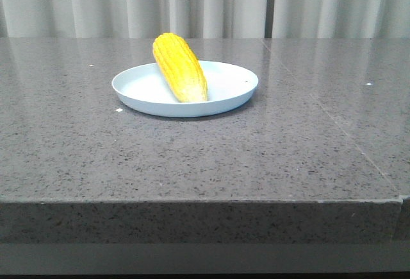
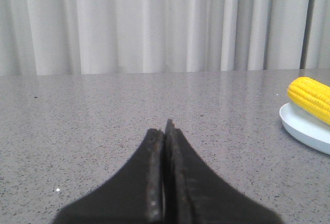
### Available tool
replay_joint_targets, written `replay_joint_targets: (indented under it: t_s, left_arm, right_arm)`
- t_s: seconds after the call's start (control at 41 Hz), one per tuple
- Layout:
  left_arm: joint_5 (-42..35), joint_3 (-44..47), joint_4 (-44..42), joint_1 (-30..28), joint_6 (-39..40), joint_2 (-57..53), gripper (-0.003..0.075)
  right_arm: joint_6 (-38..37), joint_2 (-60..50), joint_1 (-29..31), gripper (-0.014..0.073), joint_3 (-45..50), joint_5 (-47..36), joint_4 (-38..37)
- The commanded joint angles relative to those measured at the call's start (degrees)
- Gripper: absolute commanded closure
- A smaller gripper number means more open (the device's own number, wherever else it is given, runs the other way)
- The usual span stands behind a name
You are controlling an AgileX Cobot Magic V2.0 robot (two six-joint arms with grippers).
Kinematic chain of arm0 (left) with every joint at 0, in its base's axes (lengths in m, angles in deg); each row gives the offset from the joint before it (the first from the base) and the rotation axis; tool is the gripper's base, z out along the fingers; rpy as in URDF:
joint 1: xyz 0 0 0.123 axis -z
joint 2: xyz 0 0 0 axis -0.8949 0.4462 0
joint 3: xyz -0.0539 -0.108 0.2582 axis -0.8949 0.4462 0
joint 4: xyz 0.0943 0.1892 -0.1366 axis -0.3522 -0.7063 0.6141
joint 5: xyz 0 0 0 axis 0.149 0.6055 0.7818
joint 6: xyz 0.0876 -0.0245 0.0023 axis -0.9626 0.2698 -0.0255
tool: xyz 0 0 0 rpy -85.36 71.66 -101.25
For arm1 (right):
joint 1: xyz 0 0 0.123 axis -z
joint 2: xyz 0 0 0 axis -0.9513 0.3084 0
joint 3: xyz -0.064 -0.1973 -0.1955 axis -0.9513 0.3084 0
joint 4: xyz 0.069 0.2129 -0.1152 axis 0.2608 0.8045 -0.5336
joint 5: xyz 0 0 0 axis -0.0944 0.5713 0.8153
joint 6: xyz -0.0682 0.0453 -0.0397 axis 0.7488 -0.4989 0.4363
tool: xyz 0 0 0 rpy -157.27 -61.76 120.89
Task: Place corn on plate with both arms
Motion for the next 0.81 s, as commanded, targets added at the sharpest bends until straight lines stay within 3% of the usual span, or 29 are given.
replay_joint_targets:
  t_s: [0.0, 0.659, 0.781]
  left_arm:
    - [-5.0, 1.2, 0.5, 0.0, 0.0, -1.0, 0.0741]
    - [-5.0, 1.2, 0.5, 0.0, 0.0, -1.0, 0.0741]
    - [-5.0, 1.2, 0.5, 0.0, 0.0, -1.0, 0.0741]
  right_arm:
    - [0.7, 0.3, -0.2, 0.0661, -1.2, -3.9, -0.8]
    - [0.7, 0.0, -0.2, 0.0661, -0.8, -4.4, -0.8]
    - [0.7, -3.0, 4.5, 0.0661, 2.3, -6.4, 0.2]
